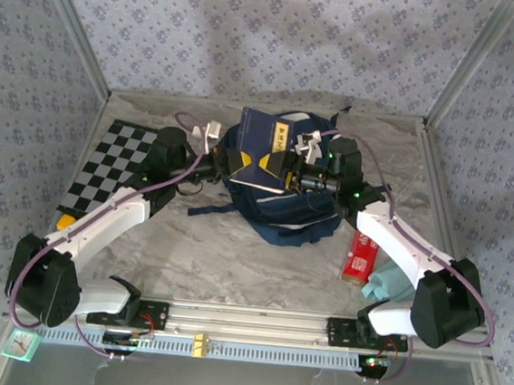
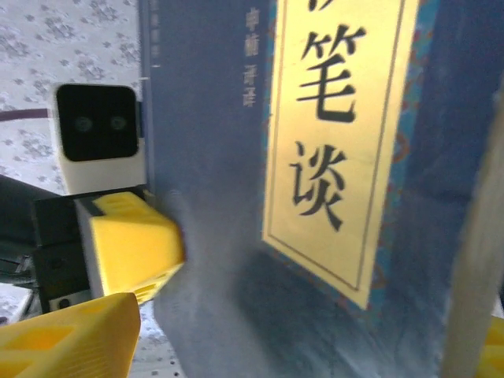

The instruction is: Pack the student bag

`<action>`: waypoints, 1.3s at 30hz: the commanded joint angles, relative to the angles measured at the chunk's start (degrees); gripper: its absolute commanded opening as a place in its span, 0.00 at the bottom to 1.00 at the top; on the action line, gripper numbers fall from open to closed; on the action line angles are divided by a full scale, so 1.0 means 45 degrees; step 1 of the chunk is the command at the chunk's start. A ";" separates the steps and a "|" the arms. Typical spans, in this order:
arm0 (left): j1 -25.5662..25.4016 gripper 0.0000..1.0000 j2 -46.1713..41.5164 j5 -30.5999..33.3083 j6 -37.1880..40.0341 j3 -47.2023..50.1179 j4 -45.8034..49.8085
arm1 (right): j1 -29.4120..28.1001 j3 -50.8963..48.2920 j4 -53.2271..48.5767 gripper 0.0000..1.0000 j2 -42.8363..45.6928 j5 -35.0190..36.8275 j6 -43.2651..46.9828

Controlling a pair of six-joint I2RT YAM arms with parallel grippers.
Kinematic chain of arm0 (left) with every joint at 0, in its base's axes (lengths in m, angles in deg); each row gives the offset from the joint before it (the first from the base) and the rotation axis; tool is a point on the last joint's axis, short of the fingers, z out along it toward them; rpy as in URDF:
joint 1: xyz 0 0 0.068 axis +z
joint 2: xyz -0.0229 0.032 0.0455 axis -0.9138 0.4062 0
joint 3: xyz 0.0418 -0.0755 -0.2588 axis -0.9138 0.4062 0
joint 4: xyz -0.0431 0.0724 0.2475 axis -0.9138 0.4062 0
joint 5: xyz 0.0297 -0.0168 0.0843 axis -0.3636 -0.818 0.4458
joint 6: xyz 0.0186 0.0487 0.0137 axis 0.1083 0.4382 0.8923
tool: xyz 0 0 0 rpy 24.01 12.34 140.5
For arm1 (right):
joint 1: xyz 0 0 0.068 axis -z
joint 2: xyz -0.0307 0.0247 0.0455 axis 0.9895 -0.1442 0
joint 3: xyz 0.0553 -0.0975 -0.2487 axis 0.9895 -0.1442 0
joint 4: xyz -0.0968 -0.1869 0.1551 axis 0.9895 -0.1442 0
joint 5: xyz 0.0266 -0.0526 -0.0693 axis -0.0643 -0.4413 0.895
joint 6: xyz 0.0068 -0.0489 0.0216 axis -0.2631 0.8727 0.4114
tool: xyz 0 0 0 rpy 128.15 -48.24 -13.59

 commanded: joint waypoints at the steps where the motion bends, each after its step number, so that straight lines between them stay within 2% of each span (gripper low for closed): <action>1: -0.0021 0.00 -0.0027 0.0407 0.0579 -0.0699 -0.0236 | 0.0213 -0.0197 0.0912 0.77 0.0692 -0.0445 -0.0519; 5: -0.0030 0.00 -0.0011 0.0940 0.1031 -0.0632 0.0364 | 0.0353 -0.0293 0.0265 0.68 0.1223 -0.0204 -0.0007; 11: -0.0185 0.00 0.0292 0.0852 0.1150 -0.0635 0.0348 | 0.0441 -0.0336 0.0175 0.38 0.1002 -0.0308 0.0132; 16: -0.0401 0.00 0.0277 0.1005 0.1998 -0.0870 0.1134 | 0.0633 -0.0240 -0.0841 0.13 0.1083 -0.0113 0.0732; 18: -0.0587 0.07 0.0299 0.1013 0.2526 -0.1107 0.1636 | 0.0732 -0.0137 -0.1566 0.05 0.1197 0.0025 0.1150; 19: -0.0689 0.15 0.0331 0.1126 0.3004 -0.1254 0.2065 | 0.0802 -0.0071 -0.2072 0.01 0.1323 0.0145 0.1460; 22: -0.0966 0.26 0.0355 0.2296 0.4731 -0.1712 0.4009 | 0.1113 0.0168 -0.3941 0.00 0.1861 0.0779 0.2456; 26: -0.1925 0.32 0.0683 0.3223 0.7596 -0.1698 0.5145 | 0.1771 0.0428 -0.6830 0.00 0.2867 0.2143 0.3568; 31: -0.2973 0.41 0.1653 0.3500 0.9366 -0.1848 0.5670 | 0.3089 0.0103 -0.9315 0.00 0.4347 0.3382 0.3917; 39: -0.5509 0.52 0.4452 0.4525 1.2005 -0.4282 0.7496 | 0.5805 -0.0707 -1.2023 0.00 0.6622 0.4587 0.3926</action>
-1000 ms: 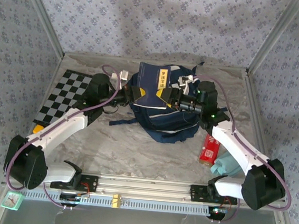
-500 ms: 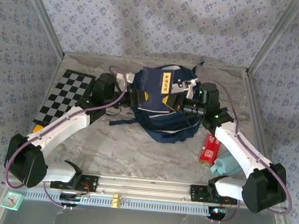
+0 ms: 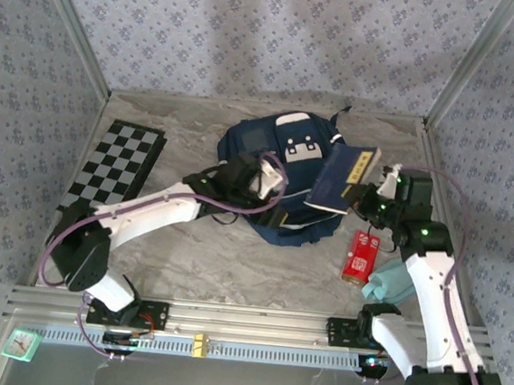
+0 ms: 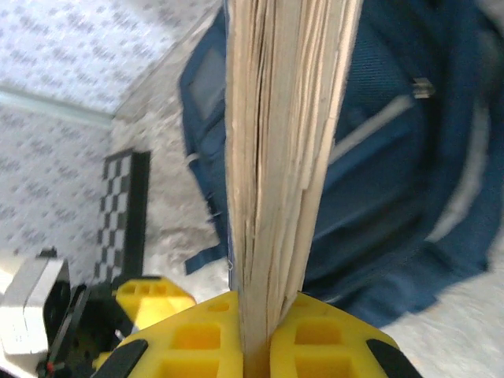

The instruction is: Pack the student bag

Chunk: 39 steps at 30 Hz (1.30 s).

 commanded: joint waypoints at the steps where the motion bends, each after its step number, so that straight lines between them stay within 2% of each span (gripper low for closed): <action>1: -0.0715 0.54 0.1147 0.0876 0.1778 -0.1343 0.0987 | 0.0812 -0.0314 -0.1671 0.00 0.0806 0.0750 0.0342; 7: -0.1135 0.61 0.3800 0.1441 0.2167 -0.3596 0.1839 | 0.2424 -0.0980 -0.2265 0.00 0.1662 0.0807 0.0355; 13: -0.1669 0.63 0.5931 0.2899 0.3038 -0.5577 0.2950 | 0.3835 -0.1591 -0.2082 0.00 0.1780 -0.0519 0.0471; 15: -0.1731 0.62 0.6480 0.3258 0.3157 -0.6112 0.3242 | 0.4066 -0.1790 -0.2018 0.00 0.1814 -0.0766 0.0503; 18: -0.1750 0.49 0.6908 0.3991 0.3128 -0.6609 0.3442 | 0.4226 -0.2028 -0.1911 0.00 0.1853 -0.1016 0.0562; 23: -0.1731 0.21 0.6130 0.4406 0.3194 -0.6277 0.3336 | 0.4290 -0.2138 -0.1475 0.00 0.1752 -0.1726 0.0658; 28: -0.1615 0.01 0.4976 0.4488 0.2954 -0.5526 0.2923 | 0.4280 -0.1889 -0.1656 0.00 0.1545 -0.1884 0.0674; 34: -0.1391 0.00 0.3091 0.6101 0.2302 -0.5316 0.3336 | 0.4094 -0.1248 -0.2649 0.00 0.1146 -0.2167 0.0671; 37: -0.1235 0.00 0.2117 0.6604 0.2090 -0.5146 0.3136 | 0.3334 -0.1169 -0.2681 0.00 0.1082 -0.2262 0.0674; 39: -0.1167 0.00 0.1597 0.7010 0.1889 -0.5140 0.3054 | 0.2520 -0.1467 -0.1944 0.00 0.0940 -0.2738 0.0167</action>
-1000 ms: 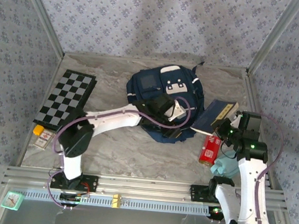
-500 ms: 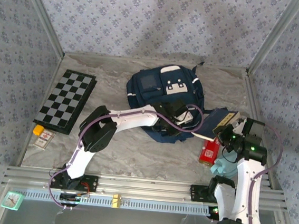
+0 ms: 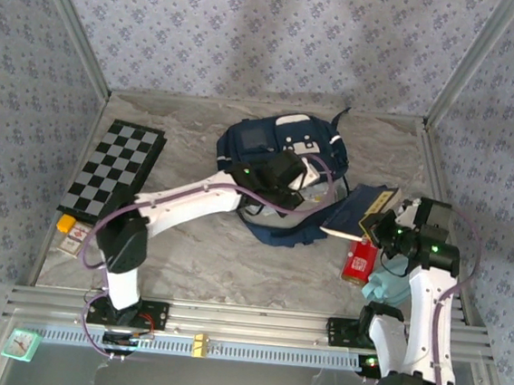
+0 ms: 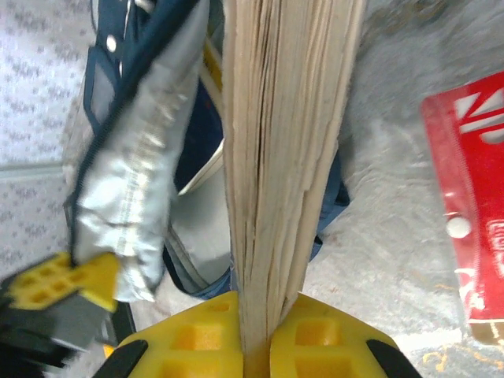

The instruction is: Pack the student bag

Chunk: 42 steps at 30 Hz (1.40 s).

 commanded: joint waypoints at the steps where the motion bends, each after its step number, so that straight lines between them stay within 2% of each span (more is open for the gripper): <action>1: 0.0176 0.00 -0.1486 0.1457 -0.0645 -0.0038 -0.0202 | -0.1308 -0.0008 0.1135 0.00 -0.0207 -0.1249 -0.0490; 4: 0.0234 0.00 -0.2314 0.2243 -0.1038 0.0453 -0.0939 | -0.3168 -0.0427 0.2591 0.00 -0.0845 -0.1130 -0.1136; 9: 0.0303 0.00 -0.3131 0.1911 -0.1483 0.0939 -0.1637 | -0.5600 -0.1334 0.7078 0.00 -0.2456 -0.0963 -0.2808; 16: 0.0265 0.00 -0.3596 0.1765 -0.2151 0.1336 -0.2044 | -0.6825 -0.1136 1.0864 0.02 -0.4848 0.0868 -0.3252; 21: 0.0271 0.00 -0.3685 0.2226 -0.2236 0.1376 -0.2130 | -0.6997 -0.0516 1.1738 0.06 -0.6867 0.1809 -0.2504; 22: 0.0273 0.00 -0.3664 0.2296 -0.2256 0.1331 -0.2123 | -0.6991 -0.0444 1.1744 0.08 -0.7245 0.2073 -0.2291; 27: 0.0283 0.00 -0.3616 0.2328 -0.2241 0.1307 -0.2126 | -0.6922 0.0070 1.0654 0.31 -0.8572 0.2948 -0.1402; 30: 0.0303 0.00 -0.3603 0.2325 -0.2222 0.1313 -0.2098 | -0.7118 0.0064 0.9870 0.49 -0.8217 0.3259 -0.1021; 32: 0.0341 0.00 -0.3579 0.2340 -0.2251 0.1279 -0.2066 | -0.7445 0.0076 0.8675 0.56 -0.7525 0.4117 -0.0616; 36: 0.0417 0.00 -0.3574 0.2203 -0.2319 0.1242 -0.2048 | -0.8047 -0.0071 0.6292 0.61 -0.6046 0.6163 -0.0188; 39: 0.0438 0.00 -0.3576 0.2127 -0.2466 0.1201 -0.2020 | -0.8202 -0.0676 0.5782 0.61 -0.5360 0.6072 -0.0634; 42: 0.0439 0.00 -0.3447 0.1809 -0.2529 0.1117 -0.2061 | -0.8956 -0.1187 0.6388 0.54 -0.5289 0.5784 -0.1089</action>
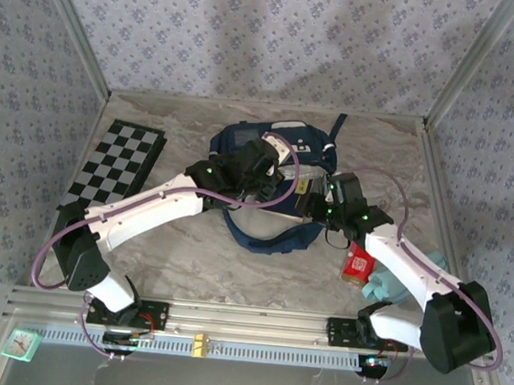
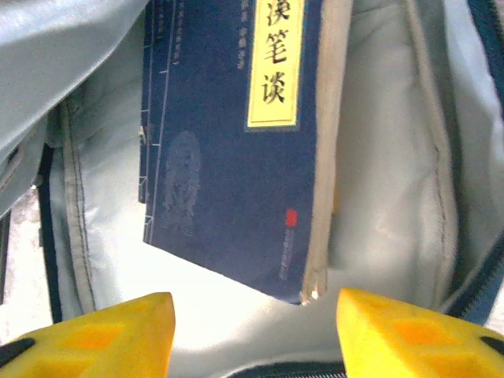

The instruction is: Pack the student bag

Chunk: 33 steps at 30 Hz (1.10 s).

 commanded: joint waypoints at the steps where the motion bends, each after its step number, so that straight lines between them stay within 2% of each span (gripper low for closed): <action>1: 0.0104 0.00 -0.0493 -0.0188 -0.0391 -0.0621 -0.0956 | -0.0827 -0.0615 -0.0294 0.51 -0.0220 0.0334 -0.0337; 3: 0.0104 0.00 -0.0386 -0.0201 -0.0440 -0.0753 -0.0816 | -0.1148 -0.0584 0.0111 0.42 -0.0735 0.0401 -0.0462; 8: 0.0104 0.00 -0.0440 -0.0313 -0.0441 -0.0841 -0.0675 | -0.1095 -0.0079 0.0925 0.14 -0.2259 0.1306 -0.0184; 14: 0.0103 0.00 -0.0426 -0.0433 -0.0436 -0.1108 -0.0379 | -0.0668 0.0371 0.3604 0.06 -0.3356 0.1877 0.0868; 16: 0.0103 0.00 -0.0489 -0.0329 -0.0486 -0.0990 -0.0469 | -0.0623 0.0745 0.4008 0.07 -0.3656 0.1957 0.1163; 21: 0.0196 0.00 -0.0440 -0.0316 -0.0729 -0.0988 -0.0318 | -0.0574 0.1315 0.3214 0.10 -0.3892 0.1309 0.2014; 24: 0.0216 0.00 -0.0392 -0.0409 -0.0858 -0.0889 -0.0310 | -0.0746 0.0722 0.2581 0.15 -0.2902 0.1130 0.2046; 27: 0.0241 0.00 -0.0327 -0.0887 -0.1007 -0.0759 -0.0337 | -0.0820 -0.0176 0.1674 0.22 -0.1076 0.1587 0.1784; 30: 0.0240 0.10 -0.0325 -0.1554 -0.1164 -0.0725 -0.0133 | -0.0674 -0.0886 0.0294 0.31 0.1131 0.2545 0.1374; 33: 0.0294 0.32 -0.0810 -0.2129 -0.1433 -0.0394 -0.0093 | -0.0298 -0.1186 -0.1309 0.37 0.3033 0.2904 0.0547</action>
